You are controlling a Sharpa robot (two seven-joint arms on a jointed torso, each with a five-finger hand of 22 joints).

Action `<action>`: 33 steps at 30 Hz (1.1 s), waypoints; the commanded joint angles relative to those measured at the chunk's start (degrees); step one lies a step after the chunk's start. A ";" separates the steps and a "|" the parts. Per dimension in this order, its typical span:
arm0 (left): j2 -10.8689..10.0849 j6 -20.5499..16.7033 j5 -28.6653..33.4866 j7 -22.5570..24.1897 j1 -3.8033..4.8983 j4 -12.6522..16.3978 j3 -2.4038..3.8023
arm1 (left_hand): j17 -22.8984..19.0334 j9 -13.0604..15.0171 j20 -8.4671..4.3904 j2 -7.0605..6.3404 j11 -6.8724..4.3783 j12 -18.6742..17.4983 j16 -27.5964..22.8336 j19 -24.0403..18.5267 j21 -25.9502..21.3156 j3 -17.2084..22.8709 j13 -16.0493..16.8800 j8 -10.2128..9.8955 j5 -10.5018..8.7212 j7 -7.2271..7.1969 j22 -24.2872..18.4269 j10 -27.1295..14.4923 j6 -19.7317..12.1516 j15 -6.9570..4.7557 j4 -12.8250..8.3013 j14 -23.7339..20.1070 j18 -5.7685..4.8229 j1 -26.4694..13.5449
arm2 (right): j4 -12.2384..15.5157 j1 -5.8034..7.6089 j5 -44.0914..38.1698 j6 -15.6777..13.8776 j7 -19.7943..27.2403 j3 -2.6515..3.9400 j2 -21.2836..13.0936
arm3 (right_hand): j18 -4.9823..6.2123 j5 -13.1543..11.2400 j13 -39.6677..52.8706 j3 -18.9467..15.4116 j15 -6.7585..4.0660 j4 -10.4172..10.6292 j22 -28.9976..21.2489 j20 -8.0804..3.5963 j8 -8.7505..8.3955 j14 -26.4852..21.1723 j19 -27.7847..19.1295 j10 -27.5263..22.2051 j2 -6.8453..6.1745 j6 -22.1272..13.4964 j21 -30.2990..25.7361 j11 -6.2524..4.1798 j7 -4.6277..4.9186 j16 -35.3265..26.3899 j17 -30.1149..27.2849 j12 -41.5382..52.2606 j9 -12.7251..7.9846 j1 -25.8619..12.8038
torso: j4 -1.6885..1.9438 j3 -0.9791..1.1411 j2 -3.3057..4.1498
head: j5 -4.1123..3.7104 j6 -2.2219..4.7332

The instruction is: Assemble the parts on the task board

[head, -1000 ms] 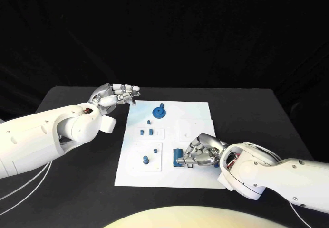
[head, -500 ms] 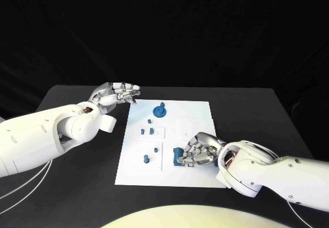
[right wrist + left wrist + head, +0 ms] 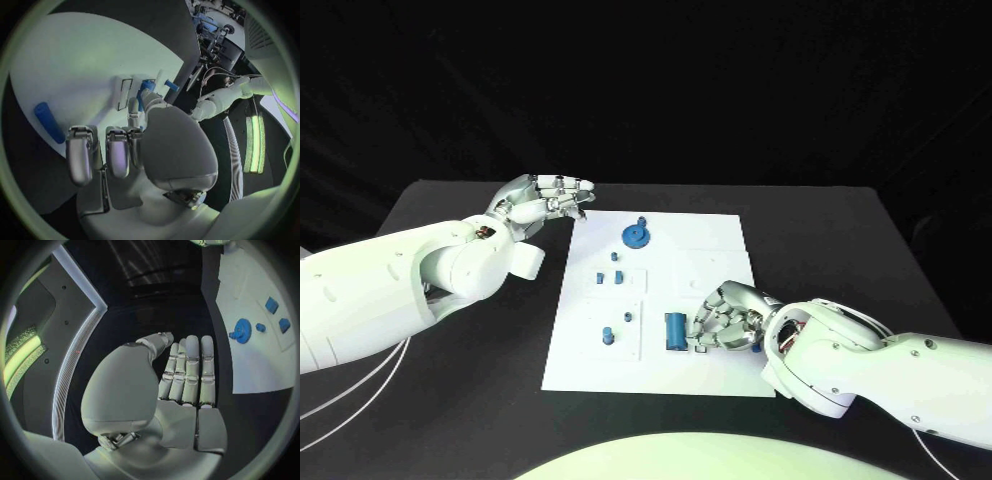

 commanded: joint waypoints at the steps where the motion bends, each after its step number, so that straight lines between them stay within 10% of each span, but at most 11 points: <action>1: 0.06 0.63 0.49 0.26 0.01 0.10 0.02 | -0.09 -0.08 -0.09 0.58 -0.10 0.28 -0.22 0.27 -0.29 -0.36 -0.06 0.18 0.23 0.13 0.06 0.08 0.43 -0.36 0.13 -0.12 0.18 -0.10 | 0.06 -0.07 1.47 0.78 1.59 -0.01 -0.02 | -0.41 -0.05 15.09 -0.10 -0.42 0.34 13.96 -0.34 -0.39 6.08 4.90 6.01 -0.16 0.36 -0.25 -0.38 0.05 0.31 15.06 0.22 -0.08 -0.76 | -0.03 0.02 0.02 | 0.00 0.11; 18: 0.11 0.55 0.64 0.31 0.00 0.02 -0.01 | -0.10 -0.13 -0.09 0.56 -0.08 0.30 -0.22 0.27 -0.32 -0.41 -0.08 0.11 0.23 0.18 0.07 0.05 0.31 -0.35 0.17 -0.12 0.18 -0.14 | 1.17 0.60 5.79 -5.05 8.10 0.11 -5.20 | -0.06 0.02 15.09 0.22 0.35 0.24 13.46 0.16 -2.23 6.08 4.33 6.01 -0.97 -2.32 -2.26 0.67 1.35 0.31 15.06 0.22 -1.06 -2.26 | -0.10 -0.02 -0.04 | -0.71 0.24; 33: 0.21 0.54 0.97 0.98 -0.19 0.78 -0.09 | -0.11 -0.23 -0.01 0.27 0.01 0.33 -0.21 0.22 -0.55 -0.75 -0.13 0.00 0.19 0.24 0.00 -0.06 0.10 -0.25 0.55 -0.13 0.14 -0.69 | 2.56 0.28 -2.62 -1.92 6.93 0.00 -15.86 | -0.15 -0.05 15.09 0.02 1.13 0.36 13.58 0.84 -3.37 6.08 4.44 6.01 -1.53 -3.09 -1.80 1.47 2.17 0.31 15.06 0.22 -1.67 -3.24 | -0.17 0.07 -0.04 | -2.80 0.26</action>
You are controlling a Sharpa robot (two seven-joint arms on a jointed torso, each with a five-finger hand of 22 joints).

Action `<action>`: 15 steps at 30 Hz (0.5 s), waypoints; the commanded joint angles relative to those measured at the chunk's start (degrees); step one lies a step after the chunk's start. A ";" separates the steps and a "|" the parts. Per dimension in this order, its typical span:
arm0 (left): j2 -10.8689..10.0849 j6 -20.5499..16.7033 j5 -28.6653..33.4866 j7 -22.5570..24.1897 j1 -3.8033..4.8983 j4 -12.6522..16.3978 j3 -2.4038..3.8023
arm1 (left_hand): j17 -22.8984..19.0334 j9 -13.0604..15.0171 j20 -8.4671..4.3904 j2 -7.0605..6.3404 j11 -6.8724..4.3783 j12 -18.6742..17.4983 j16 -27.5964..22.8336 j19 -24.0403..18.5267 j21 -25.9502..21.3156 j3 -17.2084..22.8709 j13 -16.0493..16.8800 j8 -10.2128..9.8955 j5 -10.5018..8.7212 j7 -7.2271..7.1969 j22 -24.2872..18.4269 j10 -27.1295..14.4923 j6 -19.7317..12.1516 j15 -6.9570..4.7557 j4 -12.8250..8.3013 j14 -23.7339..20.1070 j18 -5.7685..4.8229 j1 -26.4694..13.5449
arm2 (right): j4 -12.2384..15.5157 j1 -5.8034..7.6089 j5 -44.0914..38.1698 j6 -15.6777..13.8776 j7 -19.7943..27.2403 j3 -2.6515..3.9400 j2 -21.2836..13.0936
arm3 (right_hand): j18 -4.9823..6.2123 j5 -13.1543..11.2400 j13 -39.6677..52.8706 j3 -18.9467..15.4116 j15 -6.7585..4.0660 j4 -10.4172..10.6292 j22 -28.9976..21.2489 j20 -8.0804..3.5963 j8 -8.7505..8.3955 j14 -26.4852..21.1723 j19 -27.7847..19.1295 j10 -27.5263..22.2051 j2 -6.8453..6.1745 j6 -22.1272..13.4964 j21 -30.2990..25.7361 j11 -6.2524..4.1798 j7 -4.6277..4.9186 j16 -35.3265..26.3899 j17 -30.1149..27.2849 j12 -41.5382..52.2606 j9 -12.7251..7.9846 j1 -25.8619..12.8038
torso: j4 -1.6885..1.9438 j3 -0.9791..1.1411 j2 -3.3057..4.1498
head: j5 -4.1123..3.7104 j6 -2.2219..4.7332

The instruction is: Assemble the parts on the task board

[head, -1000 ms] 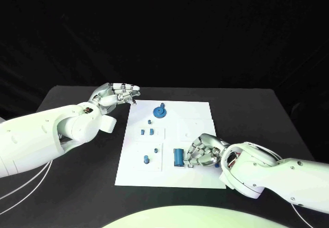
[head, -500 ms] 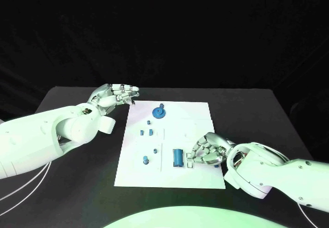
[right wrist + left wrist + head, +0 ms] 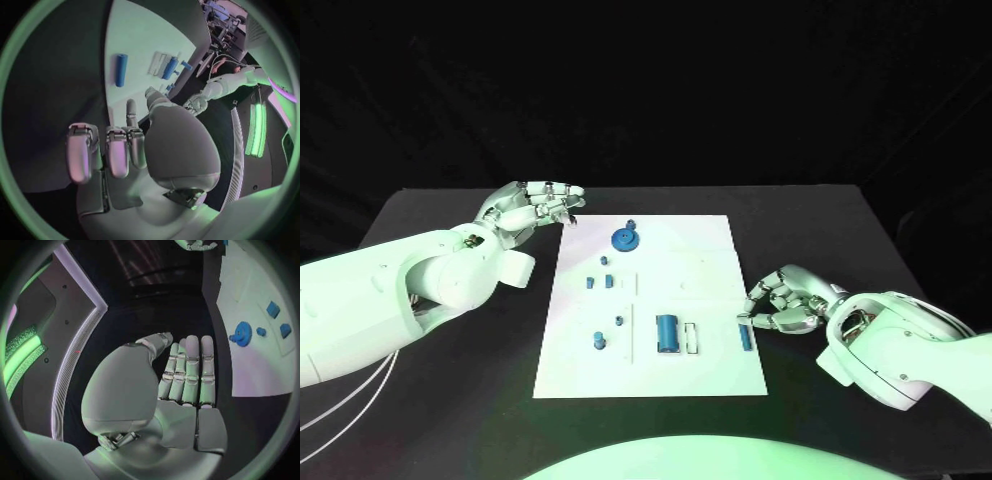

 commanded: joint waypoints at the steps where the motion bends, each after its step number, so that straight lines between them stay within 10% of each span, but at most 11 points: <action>1: 0.10 0.58 0.50 0.88 -0.09 0.34 0.03 | -0.06 -0.06 -0.01 -0.03 0.01 0.33 -0.21 0.22 -0.33 -0.27 -0.07 0.00 0.19 0.24 0.01 -0.06 0.10 -0.24 0.08 -0.13 0.14 -0.38 | 0.60 -0.81 -6.26 1.37 -0.98 -0.09 -0.95 | -0.16 -0.03 15.09 0.00 0.50 0.05 13.61 0.43 -0.22 5.88 4.46 6.07 0.03 0.16 0.48 0.45 -0.13 0.31 15.08 0.22 -0.09 -0.67 | 0.04 0.03 0.01 | -0.48 -0.13; 15: -0.10 0.76 0.51 0.69 -0.27 0.23 0.02 | -0.06 -0.07 0.00 -0.06 0.01 0.34 -0.20 0.21 -0.37 -0.32 -0.08 0.00 0.18 0.24 -0.01 -0.07 0.10 -0.23 0.15 -0.13 0.14 -0.47 | -0.05 -3.19 -11.63 3.37 -6.47 -0.22 -0.07 | -0.26 0.00 15.09 -1.50 0.10 0.17 13.78 0.36 0.43 5.88 4.67 6.07 -0.19 2.59 1.17 -0.13 -0.88 0.31 15.08 0.22 -0.07 -3.71 | 0.25 -0.03 0.13 | -0.58 -0.31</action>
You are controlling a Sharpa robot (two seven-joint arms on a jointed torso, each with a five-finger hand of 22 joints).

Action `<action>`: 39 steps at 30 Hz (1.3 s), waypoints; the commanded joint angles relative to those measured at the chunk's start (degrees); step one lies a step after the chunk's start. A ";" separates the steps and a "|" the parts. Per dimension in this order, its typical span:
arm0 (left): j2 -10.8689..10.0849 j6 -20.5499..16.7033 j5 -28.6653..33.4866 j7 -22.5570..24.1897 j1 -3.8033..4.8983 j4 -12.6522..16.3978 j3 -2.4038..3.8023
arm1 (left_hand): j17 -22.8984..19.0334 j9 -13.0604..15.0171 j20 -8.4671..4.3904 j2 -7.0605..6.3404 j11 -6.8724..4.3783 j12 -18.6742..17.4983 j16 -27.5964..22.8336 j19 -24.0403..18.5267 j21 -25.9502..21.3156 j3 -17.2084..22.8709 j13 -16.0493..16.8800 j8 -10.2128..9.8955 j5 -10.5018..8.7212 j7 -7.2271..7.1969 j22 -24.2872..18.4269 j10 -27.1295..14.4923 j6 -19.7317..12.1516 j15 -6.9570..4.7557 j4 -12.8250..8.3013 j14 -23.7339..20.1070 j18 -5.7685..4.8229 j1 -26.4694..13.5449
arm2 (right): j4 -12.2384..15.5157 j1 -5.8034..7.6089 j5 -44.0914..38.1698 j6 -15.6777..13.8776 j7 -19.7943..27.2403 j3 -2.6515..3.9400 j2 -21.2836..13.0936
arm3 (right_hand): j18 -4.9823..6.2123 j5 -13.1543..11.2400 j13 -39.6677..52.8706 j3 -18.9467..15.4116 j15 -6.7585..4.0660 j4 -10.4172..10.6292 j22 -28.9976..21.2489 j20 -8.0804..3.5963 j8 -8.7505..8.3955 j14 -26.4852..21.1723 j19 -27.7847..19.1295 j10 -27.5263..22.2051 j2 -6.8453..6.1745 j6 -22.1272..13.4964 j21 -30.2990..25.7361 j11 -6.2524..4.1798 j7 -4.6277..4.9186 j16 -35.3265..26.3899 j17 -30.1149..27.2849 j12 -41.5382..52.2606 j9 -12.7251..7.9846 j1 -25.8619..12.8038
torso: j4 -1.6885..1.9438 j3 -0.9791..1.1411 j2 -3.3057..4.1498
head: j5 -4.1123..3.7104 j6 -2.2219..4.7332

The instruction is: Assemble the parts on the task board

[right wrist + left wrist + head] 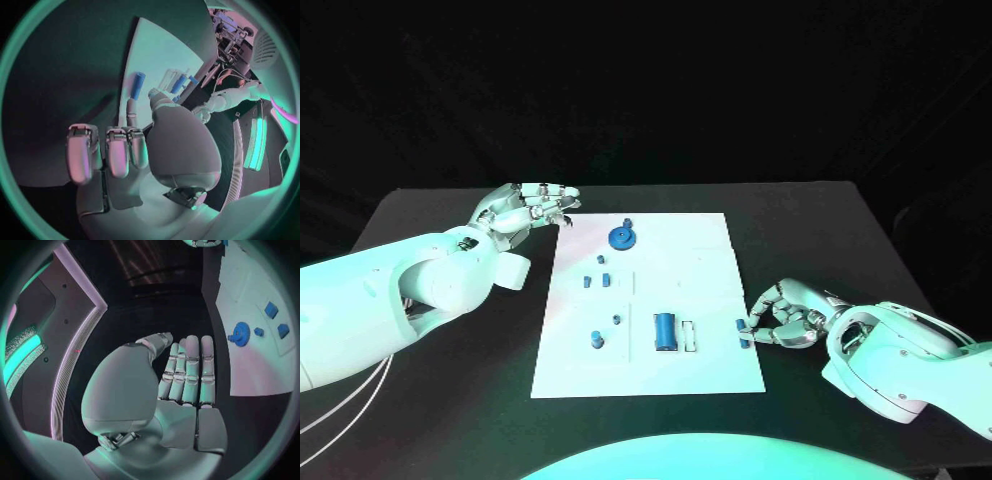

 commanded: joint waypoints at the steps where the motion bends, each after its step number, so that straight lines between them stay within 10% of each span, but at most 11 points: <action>1: 0.02 0.75 0.36 0.64 -0.02 0.08 0.03 | -0.06 -0.07 0.00 -0.05 0.01 0.34 -0.20 0.21 -0.38 -0.32 -0.09 0.00 0.18 0.24 0.00 -0.07 0.10 -0.23 0.15 -0.13 0.14 -0.47 | -0.28 -0.54 -3.85 2.14 -3.20 -0.04 0.49 | -0.26 0.01 15.09 -0.43 -0.12 0.00 13.73 0.35 0.38 6.08 4.67 6.07 -0.09 0.57 0.23 -0.15 -0.07 0.31 15.09 0.22 0.00 -0.82 | -0.01 -0.08 0.03 | 0.11 -0.08; 17: -0.15 0.84 0.36 0.49 -0.18 0.05 0.03 | -0.06 -0.09 0.03 0.02 0.00 0.36 -0.19 0.21 -0.48 -0.32 -0.10 0.01 0.20 0.22 -0.05 -0.10 0.11 -0.23 0.27 -0.13 0.15 -0.53 | -1.91 -2.16 -10.18 4.84 -7.05 -0.06 4.20 | -0.33 0.13 15.09 0.47 -0.68 -0.32 13.84 -0.11 0.97 6.08 4.79 6.07 0.55 1.38 0.64 -0.80 -0.80 0.31 15.09 0.22 0.18 1.62 | -0.07 -0.08 -0.02 | 0.42 -0.24; 39: -0.30 0.84 0.36 0.25 -0.20 0.18 0.03 | -0.06 -0.11 0.03 0.13 -0.03 0.38 -0.18 0.24 -0.56 -0.23 -0.12 0.02 0.24 0.19 -0.08 -0.13 0.12 -0.26 0.26 -0.15 0.17 -0.39 | -0.96 -2.54 -14.41 4.17 -11.00 -0.04 6.30 | -0.38 0.07 15.09 10.43 -1.13 -1.92 13.89 -0.65 0.86 6.08 4.84 6.07 0.07 1.67 0.82 -1.25 -1.22 0.31 15.09 0.22 -0.31 8.95 | -0.04 -0.13 -0.11 | 0.81 -0.02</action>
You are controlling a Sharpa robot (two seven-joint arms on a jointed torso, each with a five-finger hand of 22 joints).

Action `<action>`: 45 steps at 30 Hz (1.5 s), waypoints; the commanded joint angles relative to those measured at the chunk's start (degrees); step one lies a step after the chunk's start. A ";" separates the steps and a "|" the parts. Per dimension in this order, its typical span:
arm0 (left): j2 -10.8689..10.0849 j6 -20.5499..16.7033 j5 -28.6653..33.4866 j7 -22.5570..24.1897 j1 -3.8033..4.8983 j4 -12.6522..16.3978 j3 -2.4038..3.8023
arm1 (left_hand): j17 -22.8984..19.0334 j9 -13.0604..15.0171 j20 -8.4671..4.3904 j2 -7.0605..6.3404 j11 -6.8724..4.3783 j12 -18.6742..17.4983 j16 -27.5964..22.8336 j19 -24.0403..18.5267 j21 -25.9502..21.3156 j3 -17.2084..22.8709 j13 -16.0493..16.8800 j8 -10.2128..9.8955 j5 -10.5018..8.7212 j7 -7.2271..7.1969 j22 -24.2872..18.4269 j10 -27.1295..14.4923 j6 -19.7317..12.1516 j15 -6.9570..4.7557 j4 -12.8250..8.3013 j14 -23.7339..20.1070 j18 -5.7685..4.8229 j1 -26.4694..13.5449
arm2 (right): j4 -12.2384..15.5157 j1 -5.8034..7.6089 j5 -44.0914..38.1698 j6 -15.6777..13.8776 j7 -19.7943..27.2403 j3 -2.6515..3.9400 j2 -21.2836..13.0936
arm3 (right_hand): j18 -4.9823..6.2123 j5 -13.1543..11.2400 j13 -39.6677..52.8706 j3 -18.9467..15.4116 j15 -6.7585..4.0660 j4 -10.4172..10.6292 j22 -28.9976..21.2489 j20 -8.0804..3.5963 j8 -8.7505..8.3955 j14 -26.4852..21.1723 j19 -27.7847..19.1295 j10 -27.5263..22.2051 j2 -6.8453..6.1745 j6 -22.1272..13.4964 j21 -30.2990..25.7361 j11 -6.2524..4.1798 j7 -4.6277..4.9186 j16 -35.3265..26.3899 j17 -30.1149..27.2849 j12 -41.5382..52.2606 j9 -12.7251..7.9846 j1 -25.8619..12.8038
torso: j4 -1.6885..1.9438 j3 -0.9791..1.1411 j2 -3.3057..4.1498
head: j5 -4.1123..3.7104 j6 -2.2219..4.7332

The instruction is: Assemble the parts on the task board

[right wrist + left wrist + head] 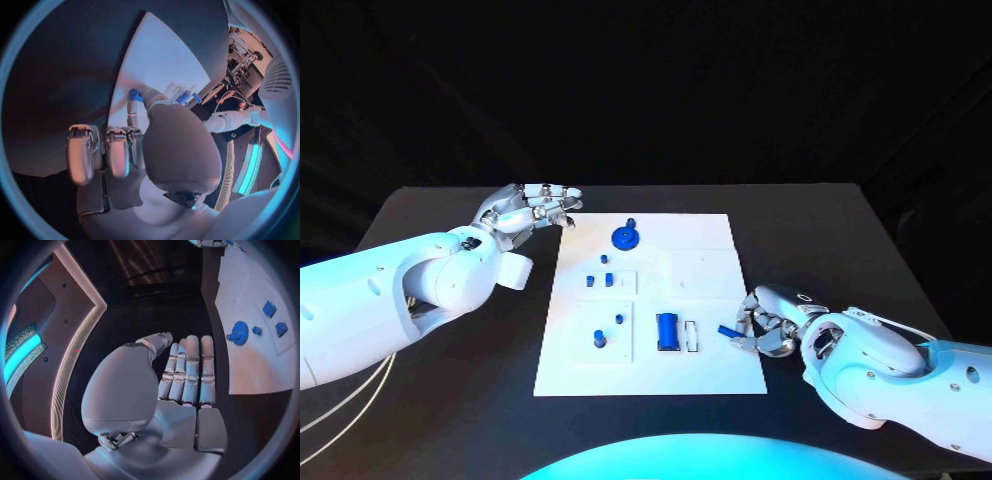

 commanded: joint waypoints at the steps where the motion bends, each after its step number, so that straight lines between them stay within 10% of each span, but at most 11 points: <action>1: 0.04 0.80 0.30 0.36 0.01 0.16 0.04 | -0.07 -0.06 0.03 0.13 -0.03 0.39 -0.18 0.24 -0.30 -0.07 -0.08 0.02 0.24 0.19 -0.07 -0.13 0.12 -0.26 0.10 -0.15 0.17 -0.39 | 0.32 -0.52 0.39 1.89 -2.67 -0.55 0.01 | -0.41 0.17 15.09 1.63 -0.30 -1.28 13.94 -0.43 0.42 6.08 4.66 6.06 -0.01 0.20 0.38 -0.43 -0.31 0.31 15.06 0.23 -3.00 0.36 | -0.05 -0.05 -0.04 | 0.08 -0.04; 17: 0.13 0.62 0.29 0.36 0.02 0.19 0.04 | -0.07 -0.08 0.03 0.14 -0.05 0.42 -0.18 0.27 -0.35 -0.02 -0.09 0.03 0.25 0.18 -0.08 -0.14 0.13 -0.29 0.01 -0.17 0.19 -0.22 | 4.45 2.85 12.51 -3.29 -1.52 -0.40 0.45 | -0.68 -0.01 15.09 4.28 -0.39 -0.60 14.31 -0.53 0.69 6.08 5.07 6.06 -0.20 0.55 1.85 -0.54 -0.44 0.31 15.06 0.23 -2.92 -2.29 | -0.03 0.04 0.04 | 0.15 0.08; 45: -0.15 0.73 0.05 -0.16 0.02 0.54 0.04 | -0.07 -0.09 0.03 0.15 -0.03 0.45 -0.16 0.32 -0.38 -0.03 -0.11 0.04 0.24 0.20 -0.08 -0.15 0.15 -0.28 0.04 -0.17 0.19 -0.21 | 0.49 2.29 24.25 -0.30 -2.12 -0.43 7.68 | -0.55 -0.38 15.09 3.90 -0.03 0.33 14.13 -0.25 1.61 6.08 4.87 6.06 -0.45 -0.08 1.16 -0.10 0.04 0.31 15.06 0.23 -2.01 -13.19 | -0.08 0.05 0.05 | 0.41 -0.61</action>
